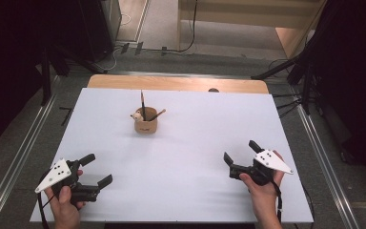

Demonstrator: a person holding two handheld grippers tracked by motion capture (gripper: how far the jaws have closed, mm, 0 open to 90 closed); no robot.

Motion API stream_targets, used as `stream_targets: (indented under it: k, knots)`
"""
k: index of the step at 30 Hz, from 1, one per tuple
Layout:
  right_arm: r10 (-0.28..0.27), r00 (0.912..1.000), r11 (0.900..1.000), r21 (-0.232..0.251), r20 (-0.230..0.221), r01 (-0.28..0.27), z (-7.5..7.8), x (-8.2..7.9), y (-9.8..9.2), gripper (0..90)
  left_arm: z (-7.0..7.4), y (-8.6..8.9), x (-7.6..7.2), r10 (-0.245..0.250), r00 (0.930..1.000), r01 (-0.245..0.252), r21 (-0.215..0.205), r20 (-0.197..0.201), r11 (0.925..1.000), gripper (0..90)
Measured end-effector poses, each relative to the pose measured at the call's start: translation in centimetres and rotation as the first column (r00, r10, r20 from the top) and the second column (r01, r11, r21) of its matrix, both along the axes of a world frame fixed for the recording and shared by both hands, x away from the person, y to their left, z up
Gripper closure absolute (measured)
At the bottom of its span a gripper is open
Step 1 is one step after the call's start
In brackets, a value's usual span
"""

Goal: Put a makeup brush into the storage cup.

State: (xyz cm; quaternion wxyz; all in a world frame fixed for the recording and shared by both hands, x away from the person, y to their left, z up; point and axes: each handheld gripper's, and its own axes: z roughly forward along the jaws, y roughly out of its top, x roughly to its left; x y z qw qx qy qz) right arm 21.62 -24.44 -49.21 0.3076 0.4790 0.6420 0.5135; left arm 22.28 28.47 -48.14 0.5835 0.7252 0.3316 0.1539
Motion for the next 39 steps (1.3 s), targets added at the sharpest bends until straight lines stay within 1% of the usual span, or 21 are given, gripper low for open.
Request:
stream_targets:
  k: [7,10,17,23,28,32,34,36,39]
  knots:
    - [-0.026,0.9997,1.0,-0.005,-0.005,0.026,-0.2,-0.7,-1.4,0.0,0.0,0.0,0.0,0.0,1.0,0.0,0.003,0.001,1.0,0.0]
    - [-0.04,0.9992,0.999,-0.014,-0.008,0.04,-0.4,-1.0,-2.0,0.0,0.0,0.0,0.0,0.0,1.0,0.0,0.001,0.001,1.0,0.0]
    - [-0.073,0.9972,0.997,-0.009,-0.015,0.073,-0.8,-1.8,-3.7,0.0,0.0,0.1,-0.1,0.004,1.0,-0.004,0.001,0.002,1.0,0.0]
    - [-0.101,0.9946,0.995,-0.023,-0.02,0.101,-1.0,-2.4,-5.1,0.0,0.0,0.1,-0.1,0.006,1.0,-0.006,0.003,0.002,1.0,0.0]
    - [-0.113,0.9932,0.994,-0.014,-0.03,0.112,-1.3,-2.9,-6.3,0.0,0.0,0.1,-0.1,0.006,1.0,-0.007,0.005,0.003,1.0,0.0]
    - [-0.129,0.9912,0.992,-0.014,-0.032,0.128,-1.7,-3.3,-7.2,0.0,0.1,0.3,0.0,0.009,0.9999,-0.009,0.006,0.005,0.9999,0.0]
    - [-0.132,0.9905,0.991,-0.012,-0.038,0.132,-1.9,-3.5,-7.6,0.0,0.1,0.4,0.0,0.01,0.9999,-0.01,0.0,0.004,1.0,0.0]
    - [-0.138,0.9898,0.99,-0.018,-0.036,0.137,-2.0,-3.8,-8.0,0.0,0.1,0.4,0.0,0.011,0.9999,-0.011,0.002,0.005,0.9999,0.0]
    - [-0.143,0.9891,0.99,0.001,-0.036,0.143,-2.0,-4.3,-8.5,0.0,0.1,0.4,0.0,0.01,0.9999,-0.01,0.001,0.006,0.9999,0.0]
